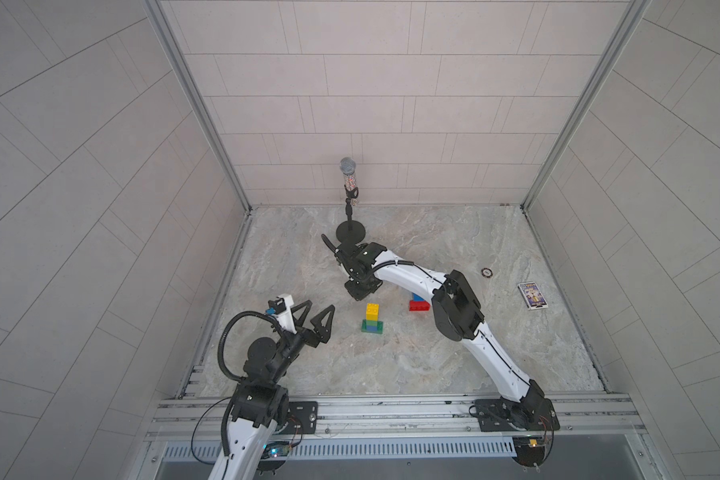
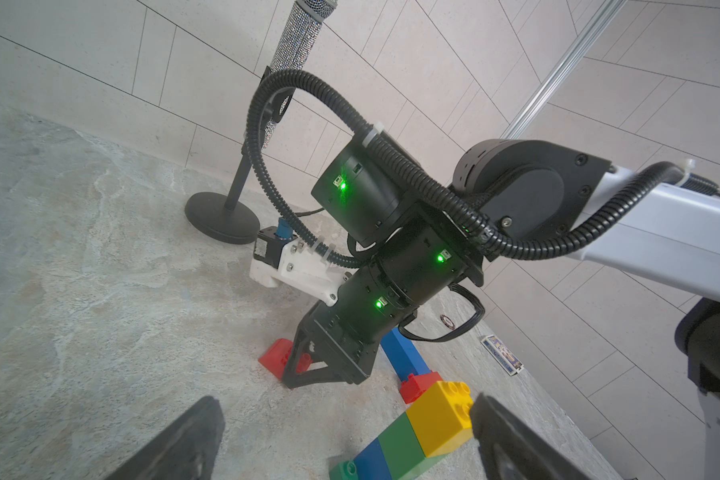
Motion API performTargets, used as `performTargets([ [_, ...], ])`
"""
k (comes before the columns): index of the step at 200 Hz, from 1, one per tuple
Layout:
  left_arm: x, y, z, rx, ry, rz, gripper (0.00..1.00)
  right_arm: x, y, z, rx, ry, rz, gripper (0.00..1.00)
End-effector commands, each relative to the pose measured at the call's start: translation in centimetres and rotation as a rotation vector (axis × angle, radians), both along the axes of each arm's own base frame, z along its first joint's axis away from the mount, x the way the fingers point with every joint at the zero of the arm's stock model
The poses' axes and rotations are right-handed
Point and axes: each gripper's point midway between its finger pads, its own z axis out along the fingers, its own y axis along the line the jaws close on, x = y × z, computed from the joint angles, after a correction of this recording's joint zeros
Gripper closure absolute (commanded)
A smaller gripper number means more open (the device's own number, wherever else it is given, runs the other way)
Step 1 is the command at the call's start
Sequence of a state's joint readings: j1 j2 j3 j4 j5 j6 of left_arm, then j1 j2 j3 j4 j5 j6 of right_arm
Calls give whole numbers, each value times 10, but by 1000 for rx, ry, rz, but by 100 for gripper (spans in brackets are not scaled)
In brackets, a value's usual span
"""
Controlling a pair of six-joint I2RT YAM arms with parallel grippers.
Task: Assemble the number 1 with lego
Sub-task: Pick up the lego brick from the center of the board, then assemble the lego brick with the lego brick.
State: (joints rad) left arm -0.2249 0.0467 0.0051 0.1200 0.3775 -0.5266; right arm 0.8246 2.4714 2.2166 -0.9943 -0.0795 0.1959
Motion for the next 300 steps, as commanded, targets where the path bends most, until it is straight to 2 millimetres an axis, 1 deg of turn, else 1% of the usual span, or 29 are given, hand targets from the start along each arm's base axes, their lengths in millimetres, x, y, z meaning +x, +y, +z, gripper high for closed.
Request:
performTargets([
  [1,0,-1,-4,-4,1,-5,0,-5,-14,-1,-98,-42,86,99],
  [15,0,-1,-4,-4,1,-4,0,-5,-14,8,-87,-72,117,100],
  [28,0,-1,-4,-4,1,-5,0,-5,-15,21,-70,-105,148,100],
  [36,0,-1,-3,-4,0,-5,0,-7,-15,32,-52,-126,175,100],
  [49,1,-1,-4,-4,1,-3,0,-11,-19,52,-35,-162,216,100],
  [65,1,-1,-3,-5,2,-3,0,-16,-28,80,-18,-221,260,100],
  [94,0,-1,-4,-5,2,-4,0,-32,-43,125,23,-293,330,100],
  [113,0,-1,-4,-5,3,-6,0,-50,-47,140,58,-264,394,100],
  [125,1,-1,-4,-5,4,-3,0,-66,-47,143,86,-209,447,100],
  [149,1,-1,-4,-5,4,-4,0,-99,-50,142,109,-69,536,100],
  [162,1,-1,-4,-5,4,-3,0,-112,-52,140,107,-33,571,100],
  [184,1,-1,-4,-5,4,-3,0,-124,-52,140,121,-19,602,100],
  [216,1,-1,-4,-4,5,-1,0,-131,-51,137,114,0,633,100],
  [255,1,-1,-5,-4,6,-1,0,-134,-46,138,116,-1,660,100],
  [300,1,0,-5,-5,8,1,0,-129,-44,134,70,-39,671,100],
])
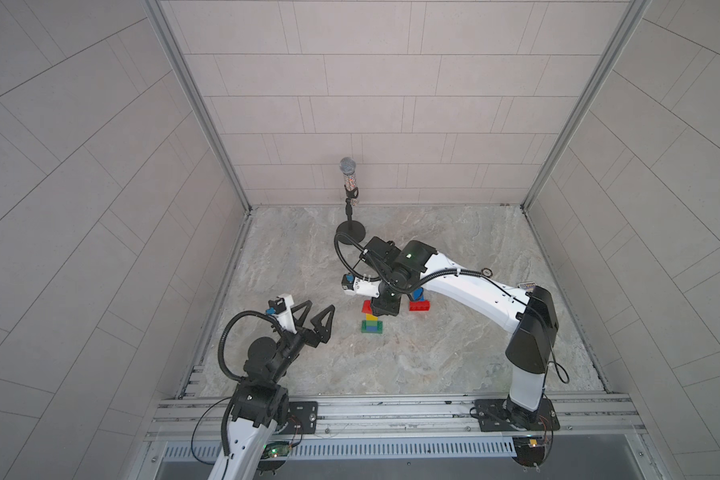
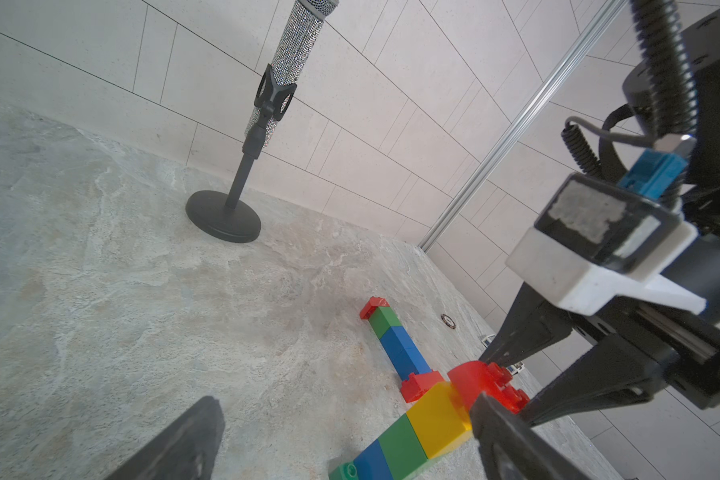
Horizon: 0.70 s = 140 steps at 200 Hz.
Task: Assemble the number 1 with lego
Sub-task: Assemble the lego brick with the lego brick.
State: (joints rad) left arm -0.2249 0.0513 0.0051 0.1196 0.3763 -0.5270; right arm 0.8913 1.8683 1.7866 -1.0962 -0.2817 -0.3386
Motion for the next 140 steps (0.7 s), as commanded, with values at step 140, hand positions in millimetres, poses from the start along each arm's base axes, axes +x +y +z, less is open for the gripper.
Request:
performTargets([
  [140,1,0,-4,-6,3,1,0,1,7,-7,-96,-92,70,100],
])
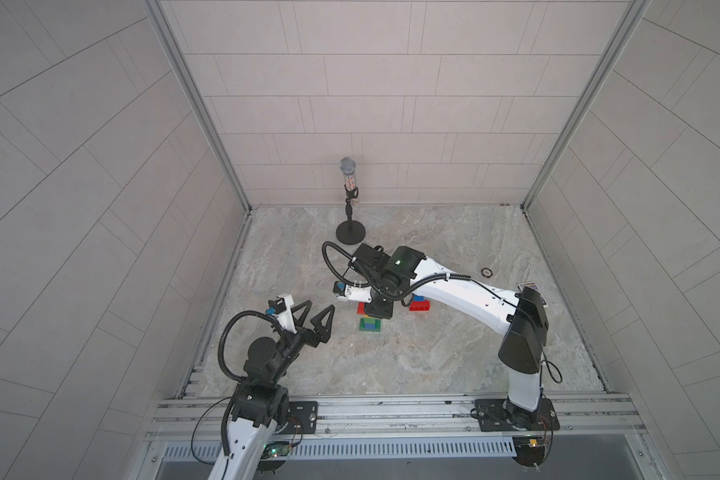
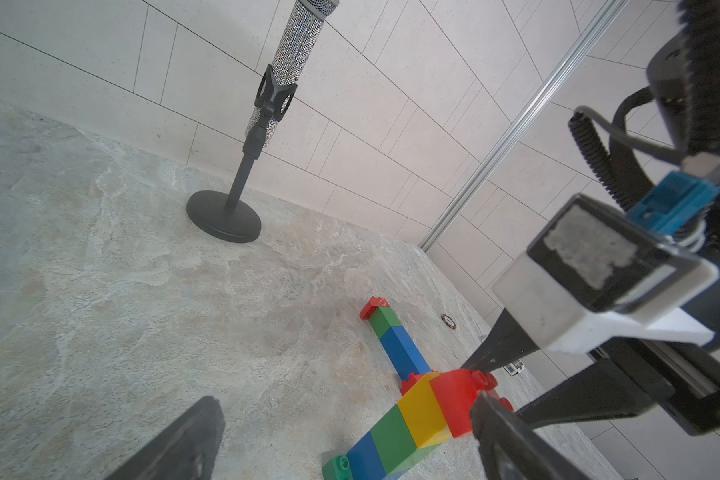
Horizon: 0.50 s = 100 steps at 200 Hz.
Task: Assemble the number 1 with lego
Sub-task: Assemble the lego brick with the lego brick.
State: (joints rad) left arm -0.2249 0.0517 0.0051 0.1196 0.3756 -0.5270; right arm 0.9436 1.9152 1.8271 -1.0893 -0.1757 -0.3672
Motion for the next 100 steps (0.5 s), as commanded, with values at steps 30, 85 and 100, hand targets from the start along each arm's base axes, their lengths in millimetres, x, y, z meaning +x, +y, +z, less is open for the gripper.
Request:
performTargets([
  [30,1,-1,-4,-6,2,-2,0,-4,-3,9,-12,-13,37,100],
  [85,1,-1,-4,-6,2,-2,0,-6,-4,13,-10,-10,50,100],
  [100,1,-1,-4,-6,3,-3,0,-7,-3,14,-5,-10,57,100],
])
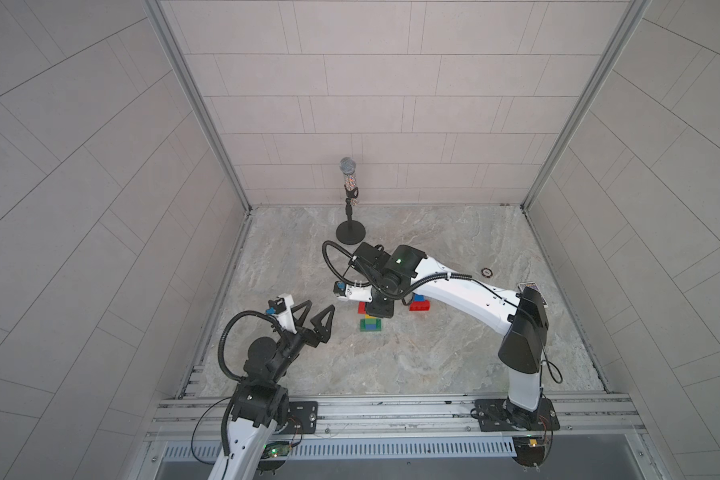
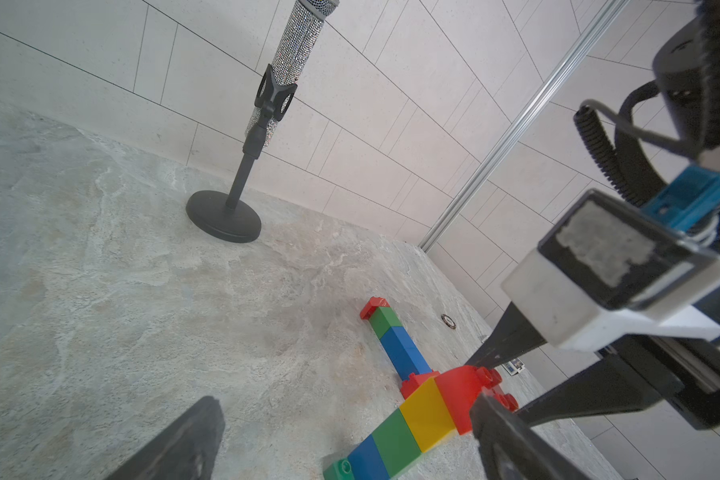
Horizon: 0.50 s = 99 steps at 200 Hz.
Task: Assemble the number 1 with lego
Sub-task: Assemble the lego brick with the lego brick.
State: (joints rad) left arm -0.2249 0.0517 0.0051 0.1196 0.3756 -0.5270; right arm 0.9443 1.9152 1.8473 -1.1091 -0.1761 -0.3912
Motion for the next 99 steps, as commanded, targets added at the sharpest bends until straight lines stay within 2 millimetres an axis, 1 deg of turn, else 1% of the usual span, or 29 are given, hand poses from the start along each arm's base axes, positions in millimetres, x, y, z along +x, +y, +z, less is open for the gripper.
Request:
performTargets([
  [1,1,-1,-4,-6,3,-2,0,-6,-3,9,-2,-3,32,100],
  [25,1,-1,-4,-5,3,-2,0,-8,-2,10,1,9,47,100],
  [56,1,-1,-3,-5,2,-2,0,-7,-2,-1,-32,17,71,100],
  [91,1,-1,-4,-5,2,-2,0,-4,-5,-3,-63,-3,113,100],
  [99,1,-1,-4,-5,2,-2,0,-8,-7,-1,-68,8,178,100],
])
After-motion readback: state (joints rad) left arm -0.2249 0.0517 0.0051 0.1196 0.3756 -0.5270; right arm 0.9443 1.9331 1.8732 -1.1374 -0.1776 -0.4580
